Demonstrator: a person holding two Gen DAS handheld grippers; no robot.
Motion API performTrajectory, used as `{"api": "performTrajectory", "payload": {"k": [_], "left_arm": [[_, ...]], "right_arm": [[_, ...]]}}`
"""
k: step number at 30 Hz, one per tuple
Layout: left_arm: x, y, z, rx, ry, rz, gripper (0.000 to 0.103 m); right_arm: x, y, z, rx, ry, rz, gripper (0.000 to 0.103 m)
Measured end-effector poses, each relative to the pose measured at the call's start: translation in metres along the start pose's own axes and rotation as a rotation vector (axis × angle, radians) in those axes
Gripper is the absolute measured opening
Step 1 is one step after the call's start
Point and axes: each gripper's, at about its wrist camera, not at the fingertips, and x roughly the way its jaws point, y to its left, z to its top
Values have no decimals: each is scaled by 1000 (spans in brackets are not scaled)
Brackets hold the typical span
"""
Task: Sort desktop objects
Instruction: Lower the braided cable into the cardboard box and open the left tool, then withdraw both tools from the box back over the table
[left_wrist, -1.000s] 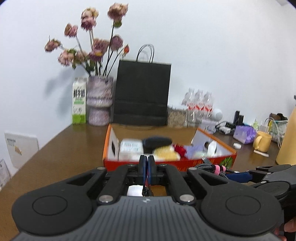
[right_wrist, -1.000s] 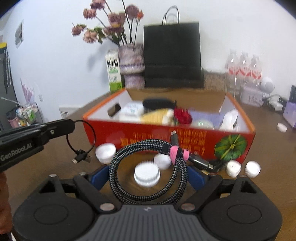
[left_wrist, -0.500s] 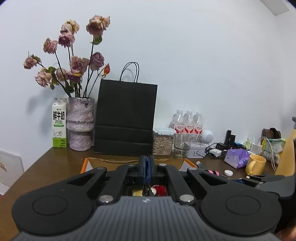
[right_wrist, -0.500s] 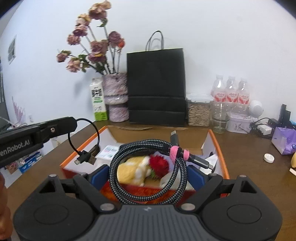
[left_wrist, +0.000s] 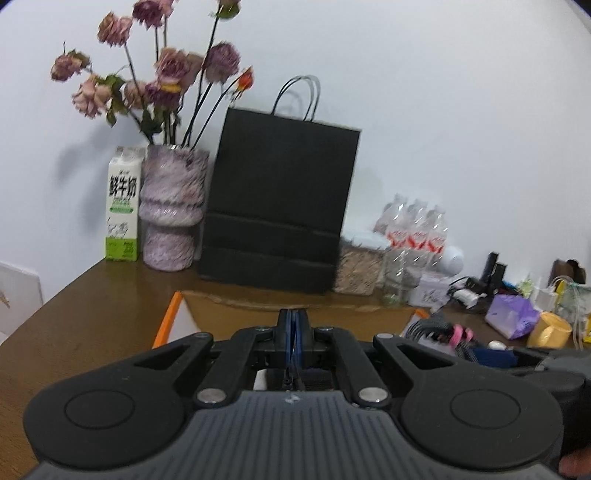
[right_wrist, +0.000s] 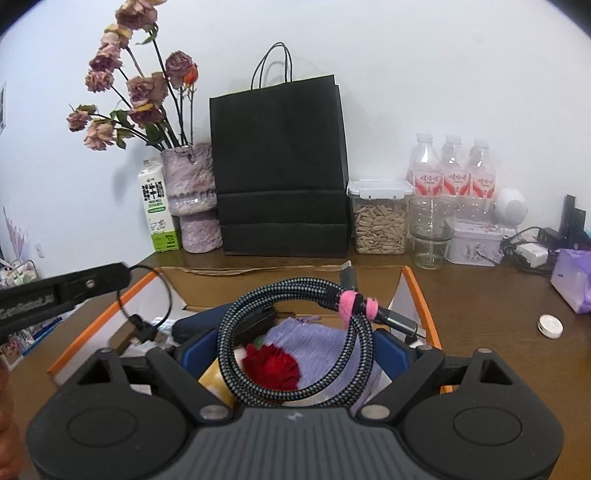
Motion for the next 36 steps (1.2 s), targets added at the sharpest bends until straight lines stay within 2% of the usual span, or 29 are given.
{"api": "performTrajectory", "payload": {"k": [7,14,15,17,18,19,20,23,36], "left_arm": [[31,14,-13,-30,106,43,3],[24,2,-18,32,75,68,4],[23,1,-19,40,65,80,8],[22,0,-20,57,52,116,44],[21,-1,-20,61,46,138,87],[17,-1,-20,64,22,162,103],[13,-2,-20,72,-13,178,103],[2,-7,-19,101,-65,200,103],[3,-9,-21,105,-42,227,103]], "right_arm": [[26,-8,-6,-15,37,8,89],[31,0,-14,-71,44,-19,89],[30,0,-15,-74,41,-29,89],[27,3,-16,-89,28,-48,90],[26,4,-16,-93,19,-53,90],[24,4,-16,-95,14,-50,96],[22,5,-16,-98,8,-43,103],[12,6,-17,-97,-10,-31,103],[1,2,-17,-65,-25,-35,103]]}}
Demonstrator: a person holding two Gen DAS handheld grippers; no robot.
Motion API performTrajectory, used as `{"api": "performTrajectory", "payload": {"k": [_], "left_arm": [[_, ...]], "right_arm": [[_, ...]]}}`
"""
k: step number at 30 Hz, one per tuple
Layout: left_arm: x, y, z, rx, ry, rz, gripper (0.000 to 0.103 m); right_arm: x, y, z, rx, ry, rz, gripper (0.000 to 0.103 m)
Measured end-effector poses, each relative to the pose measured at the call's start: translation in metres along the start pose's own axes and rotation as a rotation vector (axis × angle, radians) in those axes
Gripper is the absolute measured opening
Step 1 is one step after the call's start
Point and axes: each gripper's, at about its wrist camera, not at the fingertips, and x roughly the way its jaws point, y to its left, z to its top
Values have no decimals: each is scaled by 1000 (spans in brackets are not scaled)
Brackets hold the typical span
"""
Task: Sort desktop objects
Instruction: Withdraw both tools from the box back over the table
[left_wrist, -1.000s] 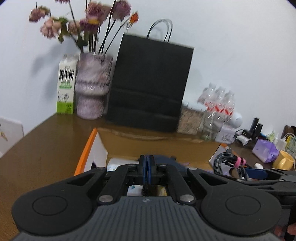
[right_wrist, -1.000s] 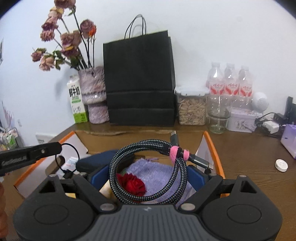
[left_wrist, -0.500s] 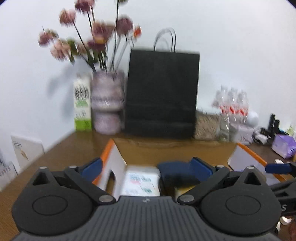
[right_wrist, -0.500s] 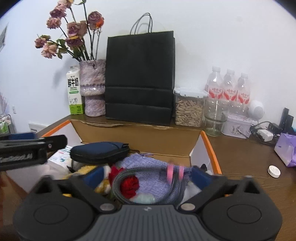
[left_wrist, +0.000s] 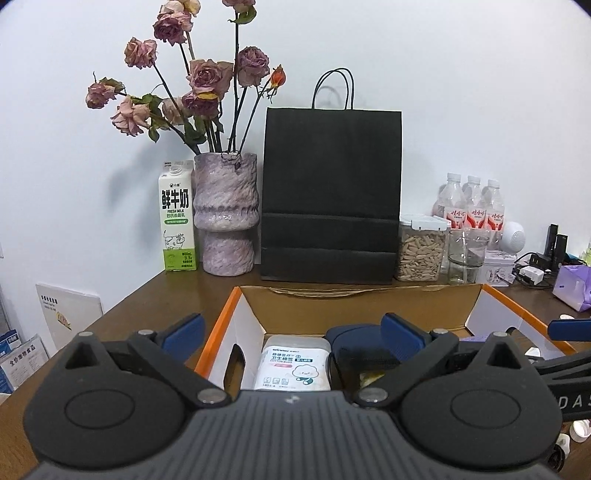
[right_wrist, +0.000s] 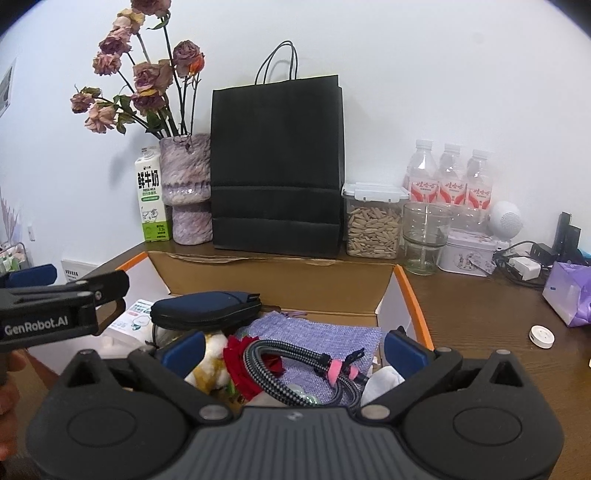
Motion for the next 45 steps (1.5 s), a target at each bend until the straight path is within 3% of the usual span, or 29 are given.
{"api": "performTrajectory", "payload": {"k": [15,25,33,45], "left_arm": [[-7,-6,-5,23,19,8,103],[-36,2,-17,32,-27,2,103],[-50,8,-29,45,-9,16,103],[-67,5,-44,74,17,3,103]], "right_arm": [[-17,9,-3,-51,-30,-7,103],[-35,8,-13,-52,-48,15,103],[-53,16,-30,-42,-85,36,103],[-79,16,-64,-47,-71,-20,103]]}}
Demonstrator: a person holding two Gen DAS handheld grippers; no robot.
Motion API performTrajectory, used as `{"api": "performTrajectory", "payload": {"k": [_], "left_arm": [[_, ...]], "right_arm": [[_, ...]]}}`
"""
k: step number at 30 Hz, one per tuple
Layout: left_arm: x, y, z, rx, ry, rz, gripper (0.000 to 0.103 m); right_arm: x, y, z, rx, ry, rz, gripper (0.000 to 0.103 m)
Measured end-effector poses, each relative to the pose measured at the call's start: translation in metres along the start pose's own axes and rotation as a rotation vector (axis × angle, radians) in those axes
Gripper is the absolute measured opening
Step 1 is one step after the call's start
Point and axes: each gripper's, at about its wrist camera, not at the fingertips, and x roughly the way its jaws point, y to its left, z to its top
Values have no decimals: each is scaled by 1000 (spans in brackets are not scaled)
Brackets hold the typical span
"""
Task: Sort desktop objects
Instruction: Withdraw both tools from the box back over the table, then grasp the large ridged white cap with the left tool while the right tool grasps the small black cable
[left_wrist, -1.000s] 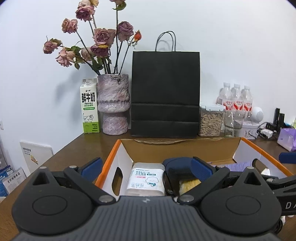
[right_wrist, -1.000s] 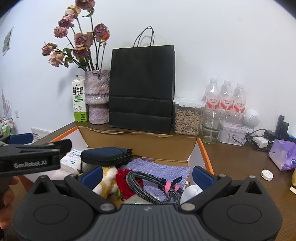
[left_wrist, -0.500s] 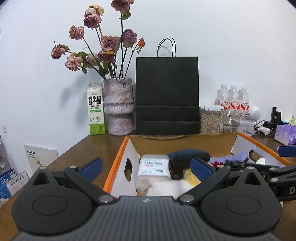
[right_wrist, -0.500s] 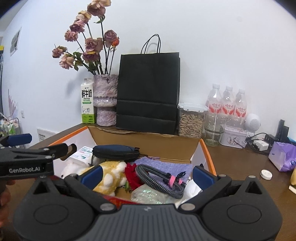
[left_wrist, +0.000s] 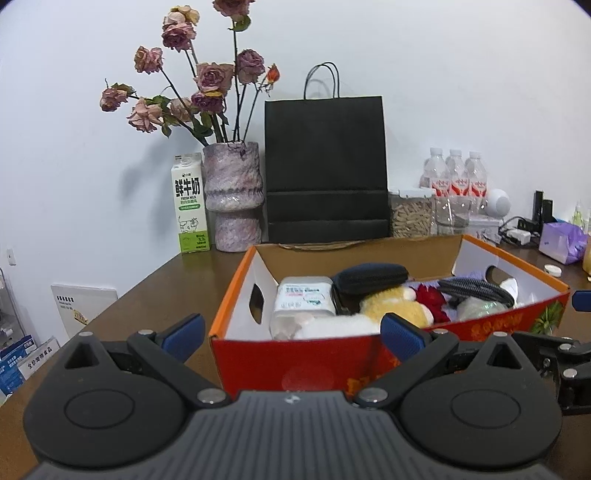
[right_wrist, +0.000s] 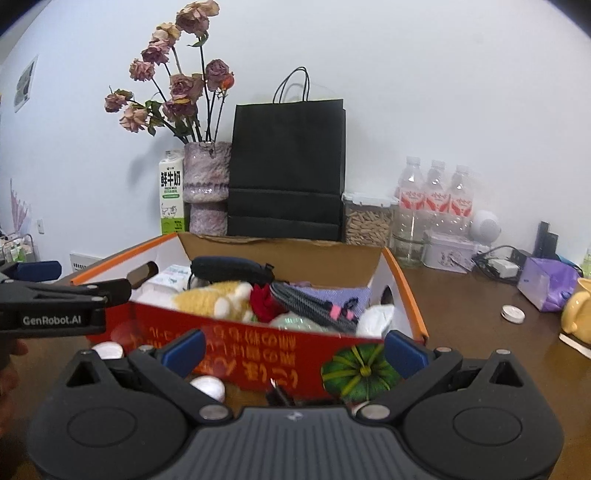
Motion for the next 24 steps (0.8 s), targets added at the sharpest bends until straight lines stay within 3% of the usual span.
{"api": "performTrajectory", "payload": {"k": [12,24], "left_arm": [[-3,3,-14,2,101,-3,103],[6,13,-23,-7,231,-10,103]], "right_arm": [[-17,-2,-21,-6,61,-5,103],[-9,-23,-31,65,213,-2,103]]}}
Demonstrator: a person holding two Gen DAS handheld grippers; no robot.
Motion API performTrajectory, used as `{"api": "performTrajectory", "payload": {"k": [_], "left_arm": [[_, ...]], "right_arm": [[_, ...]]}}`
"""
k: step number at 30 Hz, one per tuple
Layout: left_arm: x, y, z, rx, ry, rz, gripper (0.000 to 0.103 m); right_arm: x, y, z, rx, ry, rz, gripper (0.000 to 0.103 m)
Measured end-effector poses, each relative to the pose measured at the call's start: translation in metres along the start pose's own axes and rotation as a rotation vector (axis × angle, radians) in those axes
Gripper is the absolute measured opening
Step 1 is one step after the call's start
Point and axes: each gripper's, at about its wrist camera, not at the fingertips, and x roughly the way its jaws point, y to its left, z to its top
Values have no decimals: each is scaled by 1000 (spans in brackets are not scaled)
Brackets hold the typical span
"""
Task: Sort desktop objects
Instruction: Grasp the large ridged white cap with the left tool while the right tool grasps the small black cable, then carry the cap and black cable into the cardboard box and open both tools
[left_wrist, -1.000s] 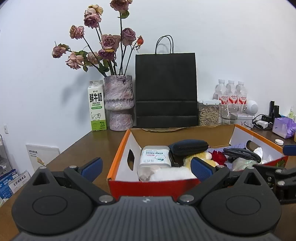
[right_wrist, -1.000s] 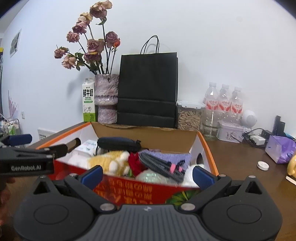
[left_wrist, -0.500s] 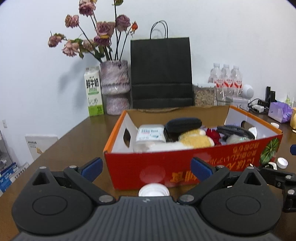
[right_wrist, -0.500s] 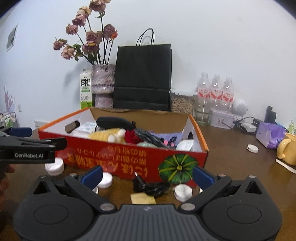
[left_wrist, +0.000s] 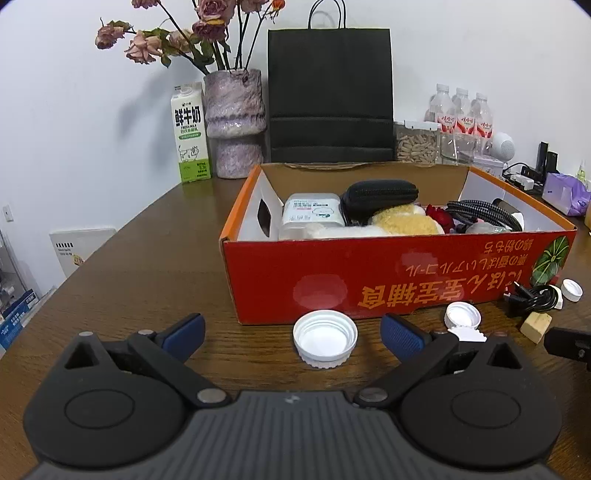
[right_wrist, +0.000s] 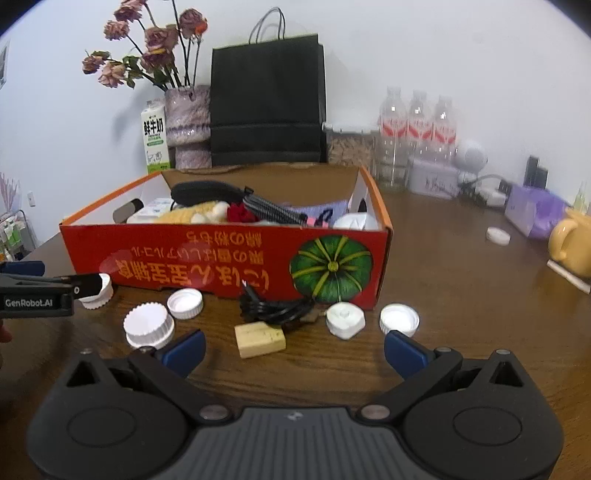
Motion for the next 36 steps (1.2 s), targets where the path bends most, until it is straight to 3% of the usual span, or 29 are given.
{"api": "performTrajectory", "payload": {"k": [5,11,13,14,16,20,24,36], "left_arm": [[5,-2,0,12,38,-4,103],[14,-2,3,9,63,9,100],[17,-3,3,13,81,-6,85],[19,-3,3,13,89,-9,81],[23,-2,3,5,106,-26,77],[23,-1,2,-11,109,-59,67],[20,-4,2,-4,98,-90,42],[10,-5,1,-9,60,-110,41]], "right_arm": [[5,3,-1,-12,30,3,102],[7,6,7,-38,-32,-13,95],[12,8,12,-50,-27,-17,87],[15,9,14,-53,-22,-9,81],[21,9,19,-48,-9,0,80],[31,9,24,-38,19,4,63],[32,12,22,-53,20,17,55],[14,11,16,-27,-58,31,54]]}}
